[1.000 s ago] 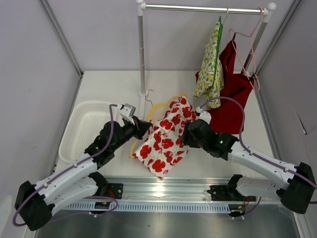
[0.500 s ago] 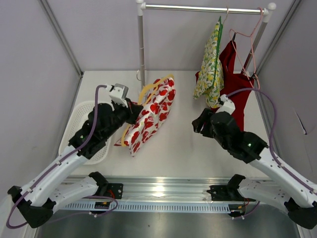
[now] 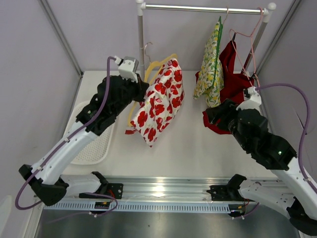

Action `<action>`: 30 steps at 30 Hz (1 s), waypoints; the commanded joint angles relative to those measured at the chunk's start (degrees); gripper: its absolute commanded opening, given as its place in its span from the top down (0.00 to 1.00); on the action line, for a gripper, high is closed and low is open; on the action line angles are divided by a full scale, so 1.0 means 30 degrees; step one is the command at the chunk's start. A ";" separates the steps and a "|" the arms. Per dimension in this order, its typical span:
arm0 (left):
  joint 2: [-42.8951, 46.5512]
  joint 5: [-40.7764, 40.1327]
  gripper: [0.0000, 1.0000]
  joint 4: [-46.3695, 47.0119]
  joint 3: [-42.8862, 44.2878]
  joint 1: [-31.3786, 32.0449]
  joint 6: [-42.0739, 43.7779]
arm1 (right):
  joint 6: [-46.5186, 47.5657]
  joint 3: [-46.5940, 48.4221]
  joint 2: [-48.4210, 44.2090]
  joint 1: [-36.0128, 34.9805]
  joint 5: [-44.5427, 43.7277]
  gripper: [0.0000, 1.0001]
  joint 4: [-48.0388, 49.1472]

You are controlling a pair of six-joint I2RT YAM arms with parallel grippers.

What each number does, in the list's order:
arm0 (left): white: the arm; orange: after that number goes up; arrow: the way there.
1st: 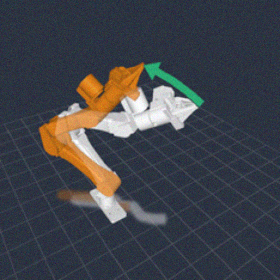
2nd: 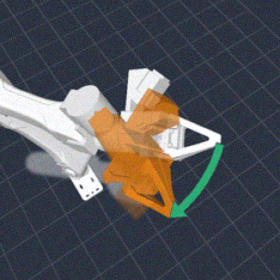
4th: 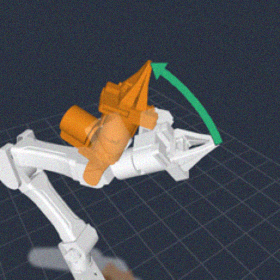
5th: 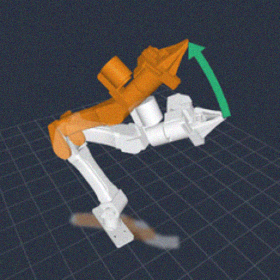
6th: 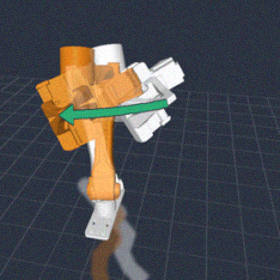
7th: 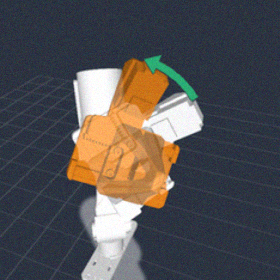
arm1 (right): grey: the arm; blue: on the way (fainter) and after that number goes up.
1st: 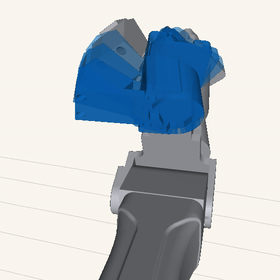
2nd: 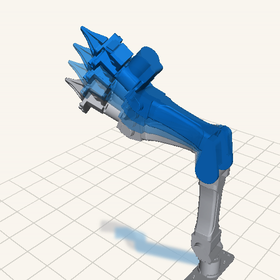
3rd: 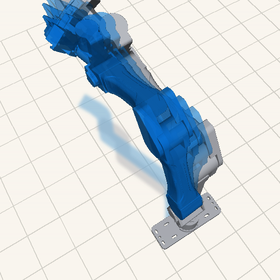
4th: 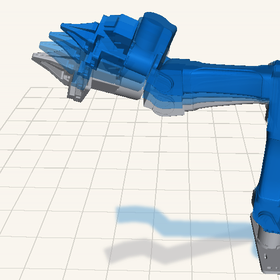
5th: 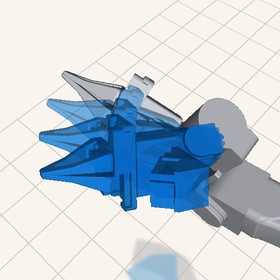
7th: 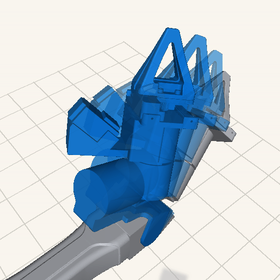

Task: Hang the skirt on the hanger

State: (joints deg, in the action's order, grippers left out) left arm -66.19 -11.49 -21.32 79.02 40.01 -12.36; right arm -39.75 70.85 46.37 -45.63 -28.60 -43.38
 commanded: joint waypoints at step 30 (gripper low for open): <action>-1.2944 -0.2500 1.00 -0.0071 1.7340 -0.1763 0.0546 | 0.3054 0.3631 0.0862 0.0150 -0.0604 0.33 0.0660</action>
State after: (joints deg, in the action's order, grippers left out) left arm -105.01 -18.31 -27.18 126.69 36.51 -9.56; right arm -31.88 80.64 48.62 -45.50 -30.68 -43.79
